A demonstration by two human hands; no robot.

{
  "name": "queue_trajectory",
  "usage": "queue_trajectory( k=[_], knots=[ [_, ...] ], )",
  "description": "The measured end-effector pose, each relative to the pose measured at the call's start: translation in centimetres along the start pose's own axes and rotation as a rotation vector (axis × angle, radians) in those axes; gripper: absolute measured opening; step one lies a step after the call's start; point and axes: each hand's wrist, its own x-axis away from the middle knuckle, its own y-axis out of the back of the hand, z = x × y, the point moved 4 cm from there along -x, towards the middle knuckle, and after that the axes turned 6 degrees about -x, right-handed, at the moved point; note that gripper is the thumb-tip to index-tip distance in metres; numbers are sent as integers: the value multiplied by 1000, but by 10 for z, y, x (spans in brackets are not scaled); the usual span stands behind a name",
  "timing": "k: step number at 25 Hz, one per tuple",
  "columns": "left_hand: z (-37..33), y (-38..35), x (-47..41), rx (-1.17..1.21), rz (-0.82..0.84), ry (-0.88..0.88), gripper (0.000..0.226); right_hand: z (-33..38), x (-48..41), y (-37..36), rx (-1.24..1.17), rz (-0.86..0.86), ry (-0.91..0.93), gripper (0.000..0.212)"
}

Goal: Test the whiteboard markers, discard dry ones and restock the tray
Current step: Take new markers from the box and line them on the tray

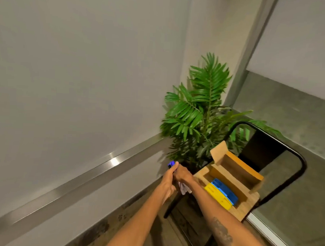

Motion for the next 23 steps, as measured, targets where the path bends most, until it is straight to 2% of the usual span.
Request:
queue_trajectory(
  k=[3,6,9,14,23],
  knots=[
    [-1,54,17,109,-63,-18,37,40,13,-51,110,2,30,30],
    [-4,114,31,180,-133,-63,28,79,25,-100,143,41,86,32],
    [3,186,40,302,-305,-21,34,126,46,-146,183,127,170,35],
    [2,293,88,515,-428,-64,31,202,92,-219,137,343,280,31],
    [23,497,188,773,-477,-170,30,333,199,-375,169,579,504,42]
  ],
)
